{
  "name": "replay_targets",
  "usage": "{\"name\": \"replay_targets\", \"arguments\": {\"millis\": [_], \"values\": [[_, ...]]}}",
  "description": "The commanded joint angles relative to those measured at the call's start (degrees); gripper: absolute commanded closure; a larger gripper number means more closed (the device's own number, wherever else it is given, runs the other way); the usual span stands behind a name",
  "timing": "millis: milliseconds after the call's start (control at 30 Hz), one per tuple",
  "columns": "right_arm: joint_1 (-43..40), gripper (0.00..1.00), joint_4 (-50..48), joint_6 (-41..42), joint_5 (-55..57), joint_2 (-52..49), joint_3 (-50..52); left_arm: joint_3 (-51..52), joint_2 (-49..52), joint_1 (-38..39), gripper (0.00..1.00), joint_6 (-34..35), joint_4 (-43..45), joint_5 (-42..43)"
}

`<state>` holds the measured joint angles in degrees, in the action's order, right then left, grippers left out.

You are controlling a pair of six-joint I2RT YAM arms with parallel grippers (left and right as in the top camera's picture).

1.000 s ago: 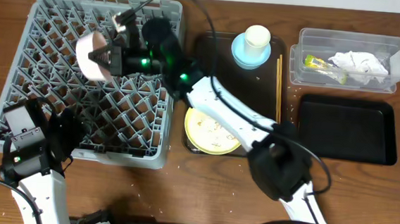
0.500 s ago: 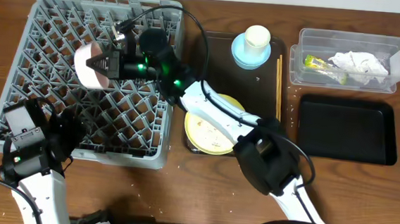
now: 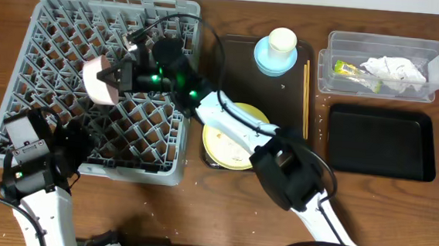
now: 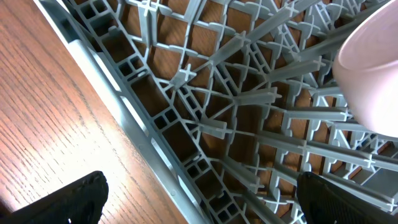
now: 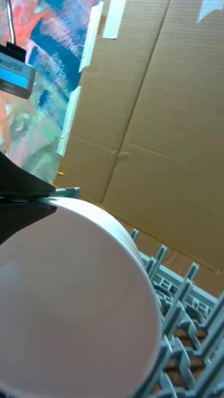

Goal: Sort waste into correct bins and load items into the dishwasher
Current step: 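Carry the pink bowl left and insert it into the tilted rack, then release the bowl and move the right gripper to the white cup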

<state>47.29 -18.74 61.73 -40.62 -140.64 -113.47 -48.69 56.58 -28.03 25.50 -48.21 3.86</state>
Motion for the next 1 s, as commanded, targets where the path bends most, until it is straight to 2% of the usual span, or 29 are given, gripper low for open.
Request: {"name": "replay_targets", "arguments": {"millis": [0, 133, 333, 533, 767, 967], "values": [[-2.8, 0.99, 1.2, -0.6, -0.5, -0.8, -0.4, -1.2, -0.1, -0.3, 0.02, 0.1, -0.2, -0.9], [-4.8, 0.97, 4.2, -4.8, -3.0, -0.3, -0.4, -1.2, -0.1, -0.3, 0.02, 0.1, -0.2, -0.9], [-6.5, 0.89, 19.6, -13.8, 3.2, 3.6, -0.5, -1.2, -0.1, -0.3, 0.02, 0.1, -0.2, -0.9], [-6.6, 0.75, 32.0, -21.9, 14.6, 10.4, -0.5, -1.2, -0.1, -0.3, 0.02, 0.1, -0.2, -0.9], [-8.9, 0.62, 39.2, -24.7, 22.9, 20.3, -0.5, -1.2, -0.1, -0.3, 0.02, 0.1, -0.2, -0.9], [-12.4, 0.41, 44.7, -25.7, 30.1, 25.0, -0.5, -1.2, -0.1, -0.3, 0.02, 0.1, -0.2, -0.9]]}}
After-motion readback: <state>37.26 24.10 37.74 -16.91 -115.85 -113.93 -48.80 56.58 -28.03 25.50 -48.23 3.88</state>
